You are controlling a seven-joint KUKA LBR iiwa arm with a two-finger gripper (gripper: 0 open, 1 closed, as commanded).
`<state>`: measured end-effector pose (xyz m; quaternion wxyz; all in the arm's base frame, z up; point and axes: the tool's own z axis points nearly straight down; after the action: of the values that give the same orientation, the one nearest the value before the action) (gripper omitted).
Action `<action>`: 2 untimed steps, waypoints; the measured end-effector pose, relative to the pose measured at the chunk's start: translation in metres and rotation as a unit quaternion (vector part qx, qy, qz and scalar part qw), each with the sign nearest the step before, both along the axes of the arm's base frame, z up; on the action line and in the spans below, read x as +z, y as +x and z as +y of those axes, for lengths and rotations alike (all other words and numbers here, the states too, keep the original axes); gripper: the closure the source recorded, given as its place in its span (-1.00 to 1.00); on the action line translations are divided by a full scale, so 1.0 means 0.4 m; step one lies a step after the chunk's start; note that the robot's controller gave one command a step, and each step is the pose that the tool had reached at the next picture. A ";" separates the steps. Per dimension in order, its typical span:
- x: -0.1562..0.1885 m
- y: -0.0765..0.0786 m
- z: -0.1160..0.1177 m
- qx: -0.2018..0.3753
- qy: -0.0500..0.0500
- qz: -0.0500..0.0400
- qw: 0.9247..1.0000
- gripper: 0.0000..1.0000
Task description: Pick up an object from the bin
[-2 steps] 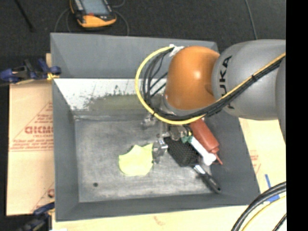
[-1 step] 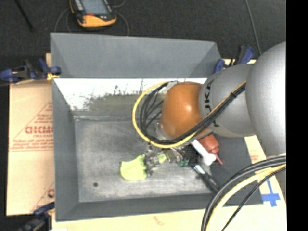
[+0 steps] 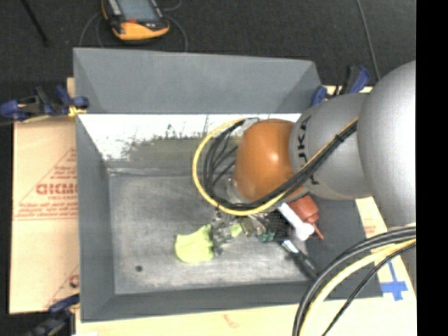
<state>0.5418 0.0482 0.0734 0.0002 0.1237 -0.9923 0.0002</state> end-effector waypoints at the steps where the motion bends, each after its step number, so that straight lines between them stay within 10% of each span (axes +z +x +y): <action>1: 0.094 -0.013 -0.011 0.036 0.000 0.001 0.999 1.00; 2: 0.260 -0.090 -0.026 0.132 0.000 0.001 0.991 1.00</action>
Offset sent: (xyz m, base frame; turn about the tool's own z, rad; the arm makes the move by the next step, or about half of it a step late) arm -0.0515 -0.0131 0.1342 -0.3144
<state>0.5057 0.0380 0.1773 0.0016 0.2534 -0.9674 -0.0004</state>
